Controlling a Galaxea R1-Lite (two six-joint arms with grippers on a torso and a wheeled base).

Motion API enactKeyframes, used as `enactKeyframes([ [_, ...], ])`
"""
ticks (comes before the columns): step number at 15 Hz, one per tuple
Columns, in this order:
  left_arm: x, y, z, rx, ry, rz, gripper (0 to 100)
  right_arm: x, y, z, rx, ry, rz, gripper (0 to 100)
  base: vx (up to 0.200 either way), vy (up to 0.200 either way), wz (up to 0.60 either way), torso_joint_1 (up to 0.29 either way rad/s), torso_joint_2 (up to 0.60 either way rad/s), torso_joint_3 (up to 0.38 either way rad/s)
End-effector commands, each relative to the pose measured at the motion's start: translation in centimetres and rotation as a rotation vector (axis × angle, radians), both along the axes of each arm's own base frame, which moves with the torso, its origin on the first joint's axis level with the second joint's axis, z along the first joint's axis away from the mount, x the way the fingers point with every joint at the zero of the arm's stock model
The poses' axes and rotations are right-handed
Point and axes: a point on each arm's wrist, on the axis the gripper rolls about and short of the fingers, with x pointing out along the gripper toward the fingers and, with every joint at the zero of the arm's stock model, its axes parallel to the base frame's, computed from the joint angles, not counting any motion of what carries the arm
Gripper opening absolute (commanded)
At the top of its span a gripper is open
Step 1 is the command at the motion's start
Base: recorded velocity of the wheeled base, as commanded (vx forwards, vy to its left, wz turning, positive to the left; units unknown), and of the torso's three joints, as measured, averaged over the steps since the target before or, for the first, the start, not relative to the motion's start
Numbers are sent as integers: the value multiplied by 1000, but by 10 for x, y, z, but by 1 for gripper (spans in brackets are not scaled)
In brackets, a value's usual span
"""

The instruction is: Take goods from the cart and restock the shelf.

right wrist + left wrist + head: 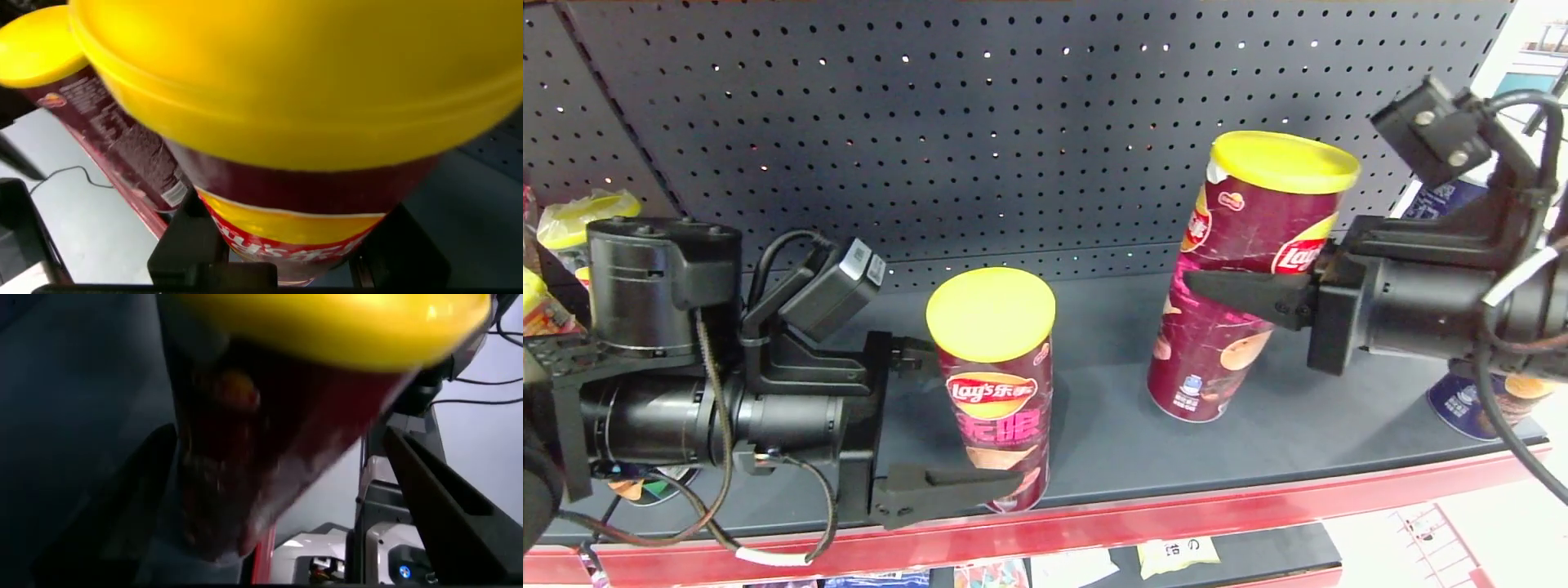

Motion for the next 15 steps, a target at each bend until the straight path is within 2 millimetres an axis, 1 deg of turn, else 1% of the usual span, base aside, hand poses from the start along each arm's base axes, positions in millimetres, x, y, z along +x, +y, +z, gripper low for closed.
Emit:
enactKeyframes([
  [1,-12,12,0,-4,-6,26,100,24,18,-10,-28,36,1,0,0,0,0,0,0,0],
  [2,-22,20,-5,0,4,35,100,32,26,-14,-38,47,6,0,0,0,0,0,0,0],
  [4,-34,30,-11,5,15,51,100,42,36,-18,-49,54,17,0,0,0,0,0,0,0],
  [5,-43,35,-15,8,23,57,100,50,43,-19,-43,49,16,0,0,0,0,0,0,0],
  [6,-46,38,-16,7,27,63,100,54,46,-19,-40,45,16,0,0,0,0,0,0,0],
  [8,-59,45,-19,-5,48,75,100,66,55,-20,-35,38,16,0,0,0,0,0,0,0],
  [11,-79,62,-26,-16,52,130,100,81,71,-22,-31,35,27,0,0,0,0,0,0,0],
  [13,-90,69,-27,-40,66,160,100,87,83,-25,-31,35,42,0,0,0,0,0,0,0],
  [15,-99,75,-26,-64,77,209,100,87,93,-27,-35,36,65,0,0,0,0,0,0,0],
])
